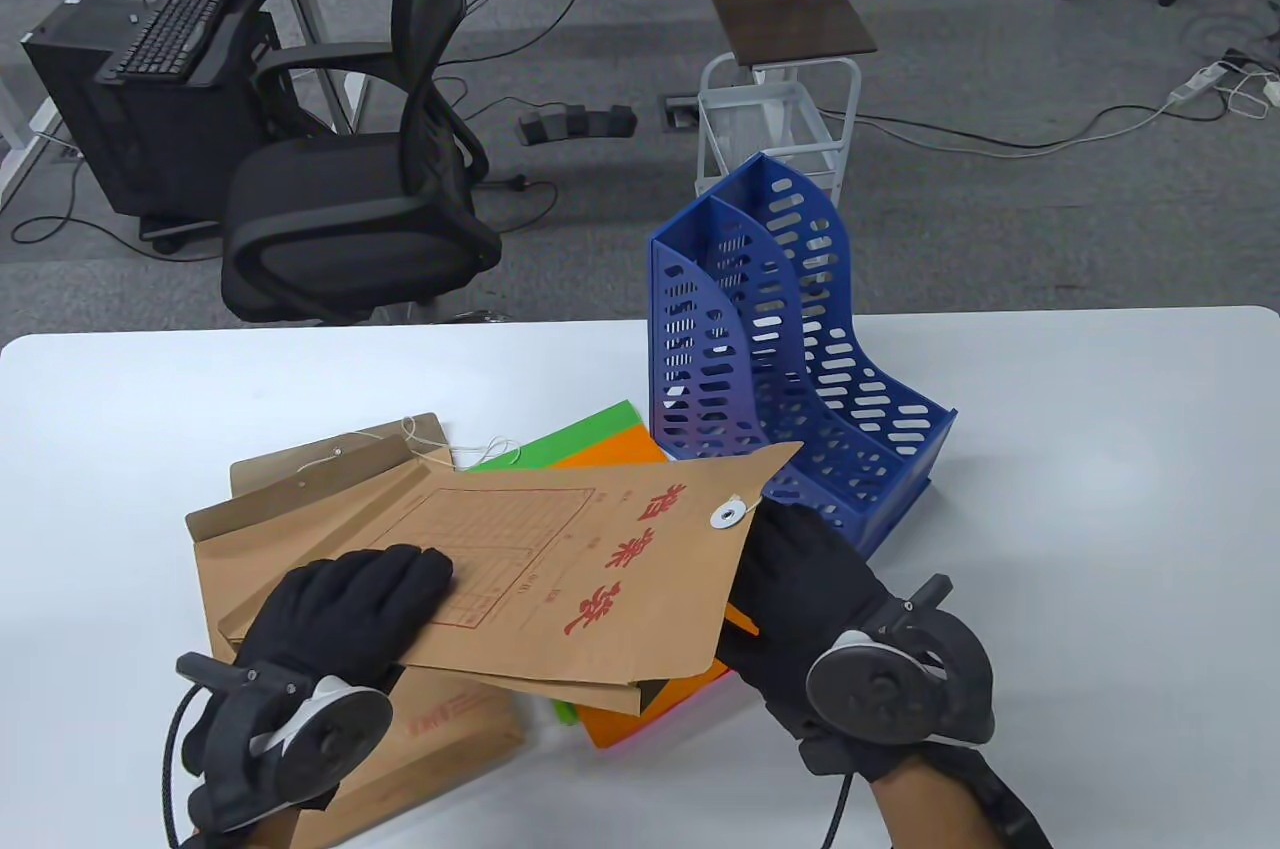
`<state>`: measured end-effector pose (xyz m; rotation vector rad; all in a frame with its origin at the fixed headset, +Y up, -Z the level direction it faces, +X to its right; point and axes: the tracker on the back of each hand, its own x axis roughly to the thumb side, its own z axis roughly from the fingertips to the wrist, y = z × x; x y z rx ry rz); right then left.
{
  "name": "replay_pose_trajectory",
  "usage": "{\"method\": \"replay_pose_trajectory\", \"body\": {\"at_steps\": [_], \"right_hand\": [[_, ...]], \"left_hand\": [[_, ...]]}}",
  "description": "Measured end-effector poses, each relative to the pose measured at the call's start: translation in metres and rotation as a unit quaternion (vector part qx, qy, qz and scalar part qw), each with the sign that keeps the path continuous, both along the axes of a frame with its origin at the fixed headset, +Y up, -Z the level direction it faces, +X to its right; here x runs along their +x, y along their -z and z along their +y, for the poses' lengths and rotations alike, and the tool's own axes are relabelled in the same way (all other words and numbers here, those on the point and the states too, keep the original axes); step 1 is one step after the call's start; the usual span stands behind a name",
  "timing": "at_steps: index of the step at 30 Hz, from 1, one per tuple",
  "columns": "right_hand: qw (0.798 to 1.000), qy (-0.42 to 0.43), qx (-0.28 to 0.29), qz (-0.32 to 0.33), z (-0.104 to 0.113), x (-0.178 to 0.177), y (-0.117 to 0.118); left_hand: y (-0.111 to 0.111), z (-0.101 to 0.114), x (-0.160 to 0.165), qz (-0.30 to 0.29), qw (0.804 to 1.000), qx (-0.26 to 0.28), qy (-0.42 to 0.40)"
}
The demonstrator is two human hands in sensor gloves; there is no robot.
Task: Pull cardstock from document pouches and stack
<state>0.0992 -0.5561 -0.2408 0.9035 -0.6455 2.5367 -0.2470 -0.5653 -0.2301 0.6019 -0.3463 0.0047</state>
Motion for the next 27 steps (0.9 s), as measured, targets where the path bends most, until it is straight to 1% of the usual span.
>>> {"method": "replay_pose_trajectory", "body": {"at_steps": [1,4,6,9,11,12,14,20,22,27], "right_hand": [[1.000,-0.014,-0.002,0.017,-0.001,-0.003,-0.001],[0.999,-0.040,0.011,0.031,0.000,-0.011,-0.006],[0.998,-0.049,0.012,0.044,0.001,-0.017,-0.009],[0.997,-0.048,0.034,0.056,0.001,-0.026,-0.016],[0.997,-0.052,0.040,0.048,0.000,-0.033,-0.019],[0.996,-0.067,0.042,0.040,0.000,-0.035,-0.019],[0.997,-0.060,0.045,0.037,0.001,-0.033,-0.020],[0.997,-0.021,0.069,0.016,0.023,-0.009,-0.029],[0.997,0.003,0.074,0.003,0.035,0.007,-0.032],[0.994,0.066,0.082,-0.027,0.057,0.049,-0.041]], "left_hand": [[-0.002,0.000,0.000,-0.002,1.000,0.008,-0.001],[-0.007,0.002,0.003,-0.010,1.000,0.020,0.009],[-0.011,0.003,0.006,-0.031,0.999,0.031,0.007],[-0.017,0.003,0.015,-0.064,0.997,0.040,0.019],[-0.018,0.001,0.020,-0.072,0.996,0.044,0.033],[-0.017,0.000,0.020,-0.064,0.997,0.036,0.031],[-0.013,-0.003,0.018,-0.059,0.998,0.022,0.021],[-0.002,-0.007,0.009,-0.020,1.000,0.008,0.004],[0.002,-0.006,0.005,0.007,1.000,-0.011,-0.001],[0.006,0.000,0.000,0.039,0.999,-0.012,-0.031]]}}
